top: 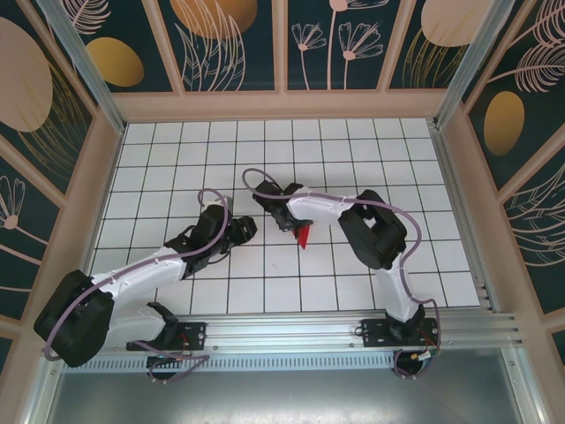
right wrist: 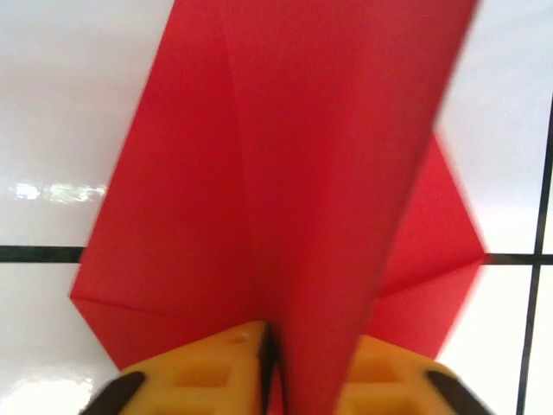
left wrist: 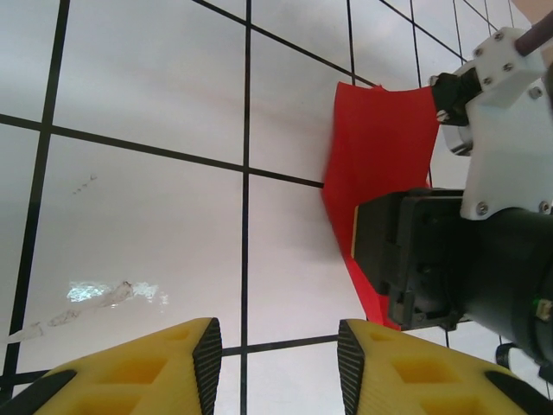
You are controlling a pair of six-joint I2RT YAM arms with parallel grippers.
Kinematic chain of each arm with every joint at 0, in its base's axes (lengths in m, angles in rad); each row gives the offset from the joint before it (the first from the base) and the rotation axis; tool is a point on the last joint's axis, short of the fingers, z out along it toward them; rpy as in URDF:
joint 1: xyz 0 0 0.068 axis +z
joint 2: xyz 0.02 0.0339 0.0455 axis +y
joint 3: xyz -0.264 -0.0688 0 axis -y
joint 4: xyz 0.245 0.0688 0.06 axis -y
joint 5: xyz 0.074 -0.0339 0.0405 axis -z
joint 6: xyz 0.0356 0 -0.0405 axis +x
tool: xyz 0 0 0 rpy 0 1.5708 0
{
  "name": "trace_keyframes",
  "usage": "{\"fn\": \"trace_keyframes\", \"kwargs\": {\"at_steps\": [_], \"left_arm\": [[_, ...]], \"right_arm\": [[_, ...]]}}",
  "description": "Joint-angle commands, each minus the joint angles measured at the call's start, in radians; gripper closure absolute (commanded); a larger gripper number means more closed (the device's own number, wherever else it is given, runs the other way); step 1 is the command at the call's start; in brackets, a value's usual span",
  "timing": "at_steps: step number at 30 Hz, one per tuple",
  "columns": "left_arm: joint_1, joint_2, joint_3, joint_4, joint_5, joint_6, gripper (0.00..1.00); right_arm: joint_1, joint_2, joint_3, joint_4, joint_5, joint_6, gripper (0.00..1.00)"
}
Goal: Fold a paper plane with a square sheet of paper (pick it up from the middle)
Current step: Move a paper plane to the center of the table.
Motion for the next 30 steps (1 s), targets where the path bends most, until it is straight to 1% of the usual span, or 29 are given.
{"fn": "trace_keyframes", "kwargs": {"at_steps": [1,3,4,9,12,17,18,20,24,25,28,30], "left_arm": [[0.001,-0.026,0.028,-0.033,-0.022,0.026,0.57],[0.0,-0.027,0.031,-0.038,-0.027,0.031,0.57],[0.001,-0.027,0.035,-0.043,-0.028,0.032,0.57],[0.0,-0.026,0.044,-0.054,-0.036,0.039,0.57],[0.0,-0.026,0.048,-0.054,-0.042,0.045,0.57],[0.002,-0.041,0.046,-0.057,-0.07,0.056,0.57],[0.001,-0.048,0.043,-0.056,-0.079,0.059,0.58],[0.0,-0.058,0.038,-0.055,-0.096,0.063,0.58],[0.001,-0.076,0.037,-0.065,-0.125,0.07,0.57],[0.002,-0.081,0.036,-0.066,-0.135,0.071,0.57],[0.0,-0.091,0.028,-0.059,-0.145,0.07,0.57],[0.001,-0.088,0.026,-0.054,-0.141,0.068,0.57]], "right_arm": [[-0.02,-0.065,-0.015,0.018,-0.133,-0.026,0.67],[-0.025,-0.1,0.001,0.006,-0.136,-0.031,0.6],[-0.026,-0.112,0.007,-0.001,-0.14,-0.036,0.58],[-0.028,-0.186,0.022,-0.014,-0.142,-0.042,0.54],[-0.027,-0.22,0.035,-0.031,-0.12,-0.039,0.53],[-0.019,-0.325,0.019,-0.012,-0.088,-0.058,0.52],[-0.019,-0.345,0.012,-0.009,-0.073,-0.058,0.52],[-0.022,-0.398,-0.018,0.006,-0.041,-0.059,0.48],[-0.059,-0.492,-0.114,0.067,-0.039,-0.045,0.45],[-0.081,-0.515,-0.159,0.105,-0.068,-0.042,0.44],[-0.154,-0.537,-0.267,0.23,-0.26,-0.048,0.44],[-0.181,-0.522,-0.315,0.304,-0.328,-0.039,0.43]]}}
